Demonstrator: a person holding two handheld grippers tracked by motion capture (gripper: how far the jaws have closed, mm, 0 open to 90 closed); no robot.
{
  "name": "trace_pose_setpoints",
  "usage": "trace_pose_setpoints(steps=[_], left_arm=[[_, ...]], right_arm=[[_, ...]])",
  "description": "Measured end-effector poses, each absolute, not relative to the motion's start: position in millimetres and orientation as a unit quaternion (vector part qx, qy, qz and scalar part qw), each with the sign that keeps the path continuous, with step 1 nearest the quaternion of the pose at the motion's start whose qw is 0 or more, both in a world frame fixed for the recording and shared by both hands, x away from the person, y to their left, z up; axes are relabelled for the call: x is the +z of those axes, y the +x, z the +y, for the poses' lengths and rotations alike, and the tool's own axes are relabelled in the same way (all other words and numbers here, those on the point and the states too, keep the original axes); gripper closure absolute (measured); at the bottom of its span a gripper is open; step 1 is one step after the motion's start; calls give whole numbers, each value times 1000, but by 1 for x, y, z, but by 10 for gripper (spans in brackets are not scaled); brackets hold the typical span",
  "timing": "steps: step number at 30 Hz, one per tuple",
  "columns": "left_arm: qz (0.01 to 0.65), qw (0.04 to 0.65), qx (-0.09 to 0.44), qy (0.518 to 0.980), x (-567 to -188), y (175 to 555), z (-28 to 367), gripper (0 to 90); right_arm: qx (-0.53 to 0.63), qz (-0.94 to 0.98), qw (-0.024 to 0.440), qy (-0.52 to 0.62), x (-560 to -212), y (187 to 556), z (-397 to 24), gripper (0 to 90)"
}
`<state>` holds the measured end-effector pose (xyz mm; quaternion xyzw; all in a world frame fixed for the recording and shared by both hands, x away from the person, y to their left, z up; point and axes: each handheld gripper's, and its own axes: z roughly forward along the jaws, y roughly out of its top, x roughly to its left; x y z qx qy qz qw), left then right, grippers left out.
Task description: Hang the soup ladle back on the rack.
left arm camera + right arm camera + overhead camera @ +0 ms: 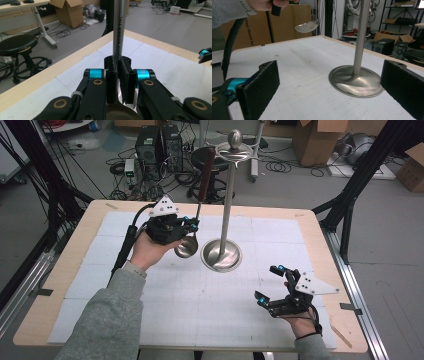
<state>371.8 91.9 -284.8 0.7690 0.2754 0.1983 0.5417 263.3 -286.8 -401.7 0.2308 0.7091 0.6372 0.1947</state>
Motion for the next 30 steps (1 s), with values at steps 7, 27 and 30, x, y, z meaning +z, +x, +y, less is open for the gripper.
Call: trace_pose_setpoints(steps=[7,27,30], left_arm=[[275,536,197,773,-281,376,85,843],[279,521,196,783,-285,386,69,841],[279,523,196,781,-287,388,68,836]], right_arm=[[637,709,194,231,-402,264,-287,14],[638,709,193,232,-401,263,-288,14],[638,708,195,232,-401,263,-288,14]])
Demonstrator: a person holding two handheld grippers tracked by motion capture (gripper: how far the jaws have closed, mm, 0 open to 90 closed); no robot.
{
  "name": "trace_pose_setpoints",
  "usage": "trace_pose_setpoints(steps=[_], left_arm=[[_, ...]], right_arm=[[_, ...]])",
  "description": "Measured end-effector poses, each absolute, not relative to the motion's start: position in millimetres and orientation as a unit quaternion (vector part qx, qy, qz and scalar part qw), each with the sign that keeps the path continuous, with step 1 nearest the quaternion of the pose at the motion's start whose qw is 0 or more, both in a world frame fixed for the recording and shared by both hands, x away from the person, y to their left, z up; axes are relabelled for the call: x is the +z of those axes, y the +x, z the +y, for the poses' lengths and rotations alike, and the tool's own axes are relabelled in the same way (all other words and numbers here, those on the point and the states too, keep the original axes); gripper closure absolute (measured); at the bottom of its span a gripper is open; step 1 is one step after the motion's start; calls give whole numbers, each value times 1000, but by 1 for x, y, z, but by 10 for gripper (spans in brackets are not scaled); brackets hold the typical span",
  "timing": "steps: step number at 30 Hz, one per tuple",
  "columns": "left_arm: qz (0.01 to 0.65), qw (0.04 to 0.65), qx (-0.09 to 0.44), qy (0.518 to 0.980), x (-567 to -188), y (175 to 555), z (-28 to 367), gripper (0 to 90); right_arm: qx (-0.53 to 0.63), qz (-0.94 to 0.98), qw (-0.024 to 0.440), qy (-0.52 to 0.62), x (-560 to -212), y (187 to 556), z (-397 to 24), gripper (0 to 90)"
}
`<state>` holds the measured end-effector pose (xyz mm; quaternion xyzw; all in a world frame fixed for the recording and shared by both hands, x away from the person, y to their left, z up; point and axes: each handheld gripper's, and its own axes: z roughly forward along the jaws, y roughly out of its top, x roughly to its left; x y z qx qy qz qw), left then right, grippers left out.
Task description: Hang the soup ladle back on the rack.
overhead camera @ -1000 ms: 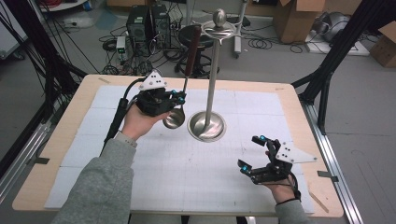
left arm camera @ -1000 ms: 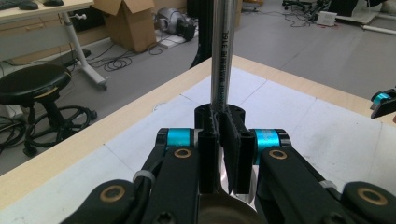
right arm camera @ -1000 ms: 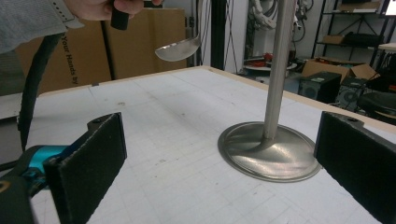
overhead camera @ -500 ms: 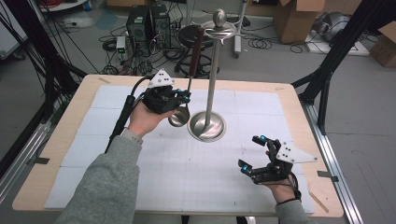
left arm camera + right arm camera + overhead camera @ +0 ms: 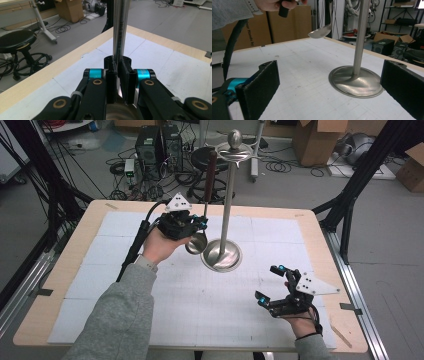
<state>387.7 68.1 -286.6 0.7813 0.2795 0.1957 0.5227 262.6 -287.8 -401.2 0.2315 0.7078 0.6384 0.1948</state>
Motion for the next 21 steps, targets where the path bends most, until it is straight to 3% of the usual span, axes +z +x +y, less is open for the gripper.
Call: trace_pose_setpoints(steps=[10,21], left_arm=[[278,531,199,775,-288,381,71,687],[242,557,194,770,-295,365,85,420]], right_arm=[[639,708,195,230,-401,262,-288,14],[636,710,195,232,-402,262,-288,14]])
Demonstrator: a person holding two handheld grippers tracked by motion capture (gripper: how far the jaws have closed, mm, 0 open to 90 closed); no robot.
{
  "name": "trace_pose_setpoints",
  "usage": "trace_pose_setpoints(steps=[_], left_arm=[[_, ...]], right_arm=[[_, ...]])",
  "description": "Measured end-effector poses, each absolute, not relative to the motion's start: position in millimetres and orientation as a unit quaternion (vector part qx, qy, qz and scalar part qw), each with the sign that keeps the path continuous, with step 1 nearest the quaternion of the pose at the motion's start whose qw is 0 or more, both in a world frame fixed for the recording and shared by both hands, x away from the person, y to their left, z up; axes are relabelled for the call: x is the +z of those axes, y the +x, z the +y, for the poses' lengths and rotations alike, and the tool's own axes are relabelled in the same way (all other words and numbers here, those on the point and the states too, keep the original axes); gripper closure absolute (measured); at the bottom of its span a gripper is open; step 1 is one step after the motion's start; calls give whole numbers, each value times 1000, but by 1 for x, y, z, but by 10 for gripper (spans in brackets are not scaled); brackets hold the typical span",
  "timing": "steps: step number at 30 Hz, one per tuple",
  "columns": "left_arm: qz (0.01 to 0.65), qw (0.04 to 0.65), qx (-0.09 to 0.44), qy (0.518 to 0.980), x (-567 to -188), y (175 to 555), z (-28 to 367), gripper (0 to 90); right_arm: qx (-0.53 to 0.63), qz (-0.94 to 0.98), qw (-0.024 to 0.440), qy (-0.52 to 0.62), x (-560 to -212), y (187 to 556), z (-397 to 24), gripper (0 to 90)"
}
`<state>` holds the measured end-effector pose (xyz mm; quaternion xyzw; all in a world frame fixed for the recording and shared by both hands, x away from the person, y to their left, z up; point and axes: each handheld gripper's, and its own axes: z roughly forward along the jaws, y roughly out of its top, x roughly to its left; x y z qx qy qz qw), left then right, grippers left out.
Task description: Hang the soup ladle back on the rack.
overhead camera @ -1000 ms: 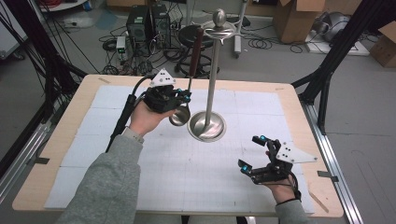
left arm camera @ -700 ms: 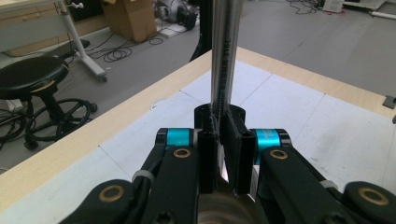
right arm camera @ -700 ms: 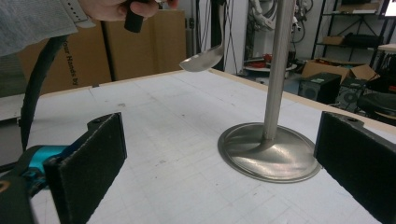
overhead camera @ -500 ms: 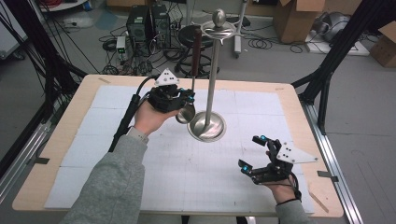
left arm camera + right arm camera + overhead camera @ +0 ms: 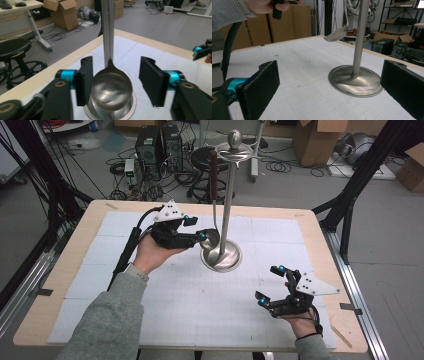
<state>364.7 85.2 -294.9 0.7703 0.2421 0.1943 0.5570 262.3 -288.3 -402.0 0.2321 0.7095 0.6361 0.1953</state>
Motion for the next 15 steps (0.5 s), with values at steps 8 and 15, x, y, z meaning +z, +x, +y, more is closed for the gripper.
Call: trace_pose_setpoints(steps=[8,15], left_arm=[[231,572,182,766,-306,356,101,171],[232,584,155,763,-317,349,118,49]], right_arm=[[634,711,195,234,-402,262,-288,14],[632,713,195,232,-403,263,-287,14]])
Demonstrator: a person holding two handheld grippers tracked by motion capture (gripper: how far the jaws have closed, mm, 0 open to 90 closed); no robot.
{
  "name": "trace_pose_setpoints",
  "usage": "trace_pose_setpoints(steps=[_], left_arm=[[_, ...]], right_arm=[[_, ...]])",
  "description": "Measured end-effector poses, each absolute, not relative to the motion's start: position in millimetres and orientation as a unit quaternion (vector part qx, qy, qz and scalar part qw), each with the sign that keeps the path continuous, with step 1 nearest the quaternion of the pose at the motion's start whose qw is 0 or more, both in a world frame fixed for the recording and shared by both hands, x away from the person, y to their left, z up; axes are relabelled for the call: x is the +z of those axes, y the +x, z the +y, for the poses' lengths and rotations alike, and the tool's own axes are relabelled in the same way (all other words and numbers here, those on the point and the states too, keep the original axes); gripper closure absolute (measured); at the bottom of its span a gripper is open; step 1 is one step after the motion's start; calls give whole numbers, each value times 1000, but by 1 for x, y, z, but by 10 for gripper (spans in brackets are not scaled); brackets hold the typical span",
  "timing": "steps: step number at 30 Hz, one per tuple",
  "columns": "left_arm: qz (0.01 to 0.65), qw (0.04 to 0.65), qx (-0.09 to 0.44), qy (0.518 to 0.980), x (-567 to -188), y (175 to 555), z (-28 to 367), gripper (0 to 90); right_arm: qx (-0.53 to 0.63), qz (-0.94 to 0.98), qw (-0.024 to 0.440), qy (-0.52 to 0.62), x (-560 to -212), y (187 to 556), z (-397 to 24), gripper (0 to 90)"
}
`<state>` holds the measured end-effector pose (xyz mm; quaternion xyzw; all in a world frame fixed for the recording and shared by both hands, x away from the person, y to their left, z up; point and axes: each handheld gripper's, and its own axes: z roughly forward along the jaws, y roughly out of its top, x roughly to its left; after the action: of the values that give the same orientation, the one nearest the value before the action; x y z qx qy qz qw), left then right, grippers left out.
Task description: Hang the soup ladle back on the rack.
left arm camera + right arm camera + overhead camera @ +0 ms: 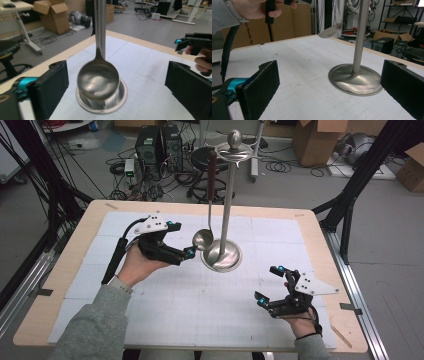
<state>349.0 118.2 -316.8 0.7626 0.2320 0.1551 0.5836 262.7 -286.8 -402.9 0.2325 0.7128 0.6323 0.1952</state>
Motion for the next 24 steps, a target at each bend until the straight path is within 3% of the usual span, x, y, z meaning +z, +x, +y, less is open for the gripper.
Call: trace_pose_setpoints(steps=[2,24], left_arm=[[232,587,158,760,-322,345,122,18],[242,583,153,760,-372,318,161,17]], right_arm=[[632,713,193,235,-403,262,-286,14],[628,717,192,233,-404,265,-284,14]])
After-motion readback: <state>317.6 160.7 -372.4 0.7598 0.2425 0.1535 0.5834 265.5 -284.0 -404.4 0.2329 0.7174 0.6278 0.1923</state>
